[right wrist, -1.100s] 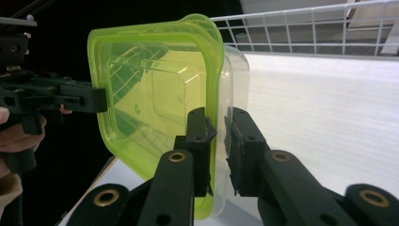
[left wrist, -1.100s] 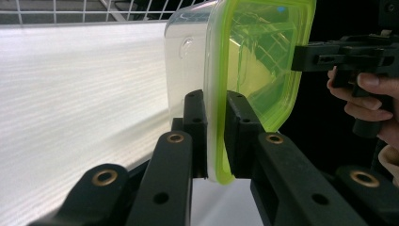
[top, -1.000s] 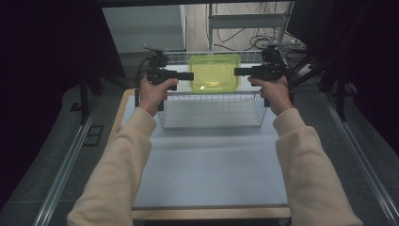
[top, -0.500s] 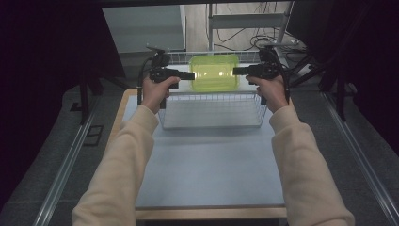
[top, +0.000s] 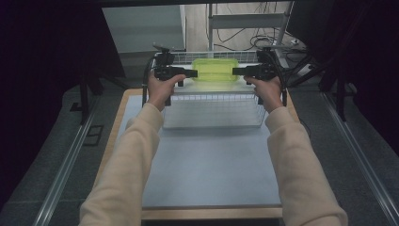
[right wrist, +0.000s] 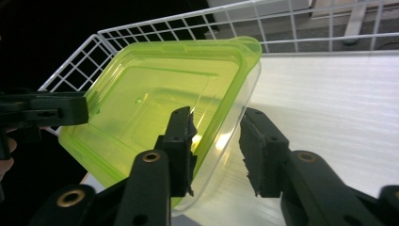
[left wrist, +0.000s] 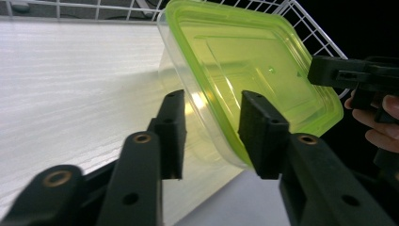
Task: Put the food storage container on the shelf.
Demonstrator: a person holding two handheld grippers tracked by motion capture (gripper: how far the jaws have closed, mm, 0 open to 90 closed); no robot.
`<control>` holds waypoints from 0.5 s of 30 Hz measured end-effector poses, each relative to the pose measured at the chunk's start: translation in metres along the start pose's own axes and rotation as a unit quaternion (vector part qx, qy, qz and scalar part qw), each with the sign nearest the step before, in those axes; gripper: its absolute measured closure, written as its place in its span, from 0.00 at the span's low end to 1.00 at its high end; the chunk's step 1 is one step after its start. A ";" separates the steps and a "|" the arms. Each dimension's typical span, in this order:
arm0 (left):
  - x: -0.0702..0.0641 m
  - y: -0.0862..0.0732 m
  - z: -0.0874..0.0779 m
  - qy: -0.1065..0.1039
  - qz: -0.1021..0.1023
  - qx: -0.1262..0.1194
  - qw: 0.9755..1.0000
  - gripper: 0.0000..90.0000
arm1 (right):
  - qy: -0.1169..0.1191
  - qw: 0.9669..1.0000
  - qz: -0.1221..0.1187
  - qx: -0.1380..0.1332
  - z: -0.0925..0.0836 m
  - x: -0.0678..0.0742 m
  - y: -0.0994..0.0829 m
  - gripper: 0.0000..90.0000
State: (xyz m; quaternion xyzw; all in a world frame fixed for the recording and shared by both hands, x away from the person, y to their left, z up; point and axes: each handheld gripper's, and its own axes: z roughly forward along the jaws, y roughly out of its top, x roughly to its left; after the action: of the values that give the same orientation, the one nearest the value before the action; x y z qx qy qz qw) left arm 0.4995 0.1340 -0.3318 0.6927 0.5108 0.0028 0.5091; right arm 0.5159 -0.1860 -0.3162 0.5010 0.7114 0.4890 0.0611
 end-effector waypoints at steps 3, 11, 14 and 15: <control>0.000 -0.001 0.002 0.005 0.006 0.000 1.000 0.53 | 0.000 1.000 0.000 0.003 0.001 0.000 0.000 0.66; -0.005 -0.003 -0.001 -0.002 0.028 -0.035 0.999 0.13 | -0.021 0.999 -0.009 -0.023 -0.005 0.005 -0.004 0.39; -0.007 -0.004 -0.011 -0.004 0.041 -0.053 0.998 0.13 | -0.019 0.999 -0.012 -0.039 -0.010 0.006 -0.005 0.39; -0.008 -0.005 -0.014 -0.004 0.040 -0.053 0.998 0.14 | -0.014 0.999 -0.023 -0.044 -0.015 0.008 -0.005 0.38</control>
State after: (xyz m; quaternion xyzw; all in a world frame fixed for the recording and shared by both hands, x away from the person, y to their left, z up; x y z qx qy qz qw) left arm 0.4850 0.1376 -0.3240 0.6847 0.4797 0.0475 0.5467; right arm 0.4998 -0.1891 -0.3094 0.4882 0.6994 0.5116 0.1042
